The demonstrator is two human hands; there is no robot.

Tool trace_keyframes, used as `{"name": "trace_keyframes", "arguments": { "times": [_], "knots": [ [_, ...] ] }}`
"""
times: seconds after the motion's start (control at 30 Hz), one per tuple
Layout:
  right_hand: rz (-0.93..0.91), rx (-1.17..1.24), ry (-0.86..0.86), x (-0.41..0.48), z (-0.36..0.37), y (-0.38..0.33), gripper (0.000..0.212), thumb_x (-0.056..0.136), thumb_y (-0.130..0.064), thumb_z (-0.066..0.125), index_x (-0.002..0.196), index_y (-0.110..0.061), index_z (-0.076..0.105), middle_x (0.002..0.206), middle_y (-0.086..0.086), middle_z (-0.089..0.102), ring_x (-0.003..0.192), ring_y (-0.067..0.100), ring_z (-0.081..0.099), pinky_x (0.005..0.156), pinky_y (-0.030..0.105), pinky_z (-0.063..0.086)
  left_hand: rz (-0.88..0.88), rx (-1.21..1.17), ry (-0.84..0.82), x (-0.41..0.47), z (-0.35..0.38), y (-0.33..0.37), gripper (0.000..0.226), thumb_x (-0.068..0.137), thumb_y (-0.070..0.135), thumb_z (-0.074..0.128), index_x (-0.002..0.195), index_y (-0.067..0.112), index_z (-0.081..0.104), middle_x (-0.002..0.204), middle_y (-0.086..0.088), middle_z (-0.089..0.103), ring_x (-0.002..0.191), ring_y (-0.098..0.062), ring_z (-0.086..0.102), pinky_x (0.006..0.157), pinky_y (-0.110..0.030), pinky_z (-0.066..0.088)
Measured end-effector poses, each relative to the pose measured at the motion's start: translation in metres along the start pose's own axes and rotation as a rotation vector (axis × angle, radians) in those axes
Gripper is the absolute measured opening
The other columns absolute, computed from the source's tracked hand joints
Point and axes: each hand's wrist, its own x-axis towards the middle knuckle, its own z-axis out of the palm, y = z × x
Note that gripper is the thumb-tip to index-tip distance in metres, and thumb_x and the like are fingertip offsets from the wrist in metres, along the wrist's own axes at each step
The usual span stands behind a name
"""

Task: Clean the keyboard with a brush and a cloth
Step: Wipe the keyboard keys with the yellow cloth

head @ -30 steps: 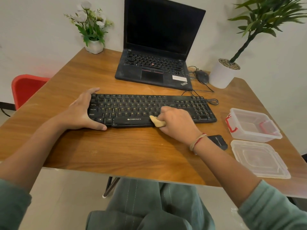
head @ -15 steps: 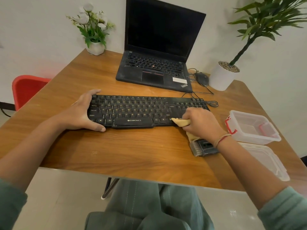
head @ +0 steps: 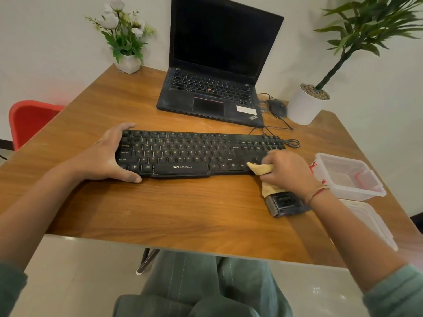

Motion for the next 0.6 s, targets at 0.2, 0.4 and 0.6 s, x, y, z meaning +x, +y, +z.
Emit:
{"name": "trace_keyframes", "arguments": {
  "times": [0.2, 0.4, 0.6],
  "knots": [
    [-0.234, 0.056, 0.039, 0.012, 0.004, -0.055, 0.017, 0.084, -0.033, 0.063, 0.073, -0.024, 0.054, 0.081, -0.008, 0.049, 0.074, 0.009, 0.050, 0.058, 0.020, 0.035, 0.012, -0.008, -0.008, 0.000, 0.001, 0.001, 0.118, 0.028, 0.066, 0.082, 0.123, 0.069, 0.012, 0.145, 0.008, 0.023, 0.125, -0.011, 0.030, 0.108, -0.040, 0.030],
    [-0.211, 0.155, 0.009, 0.013, 0.003, -0.041, 0.014, 0.082, -0.030, 0.066, 0.073, -0.020, 0.063, 0.082, -0.008, 0.053, 0.074, 0.008, 0.051, 0.057, 0.017, 0.034, 0.009, -0.013, -0.007, 0.001, 0.000, 0.002, 0.118, 0.027, 0.065, 0.081, 0.121, 0.071, 0.011, 0.146, 0.006, 0.024, 0.127, -0.016, 0.031, 0.110, -0.043, 0.030],
    [0.155, 0.148, -0.042, -0.001, -0.002, 0.059, 0.009, 0.076, -0.025, 0.073, 0.071, -0.021, 0.067, 0.077, 0.001, 0.064, 0.069, 0.010, 0.052, 0.052, 0.021, 0.037, 0.019, -0.013, 0.003, 0.001, 0.001, 0.000, 0.118, 0.026, 0.066, 0.080, 0.122, 0.069, 0.012, 0.138, 0.011, 0.024, 0.124, -0.012, 0.031, 0.108, -0.039, 0.029]
  ]
}}
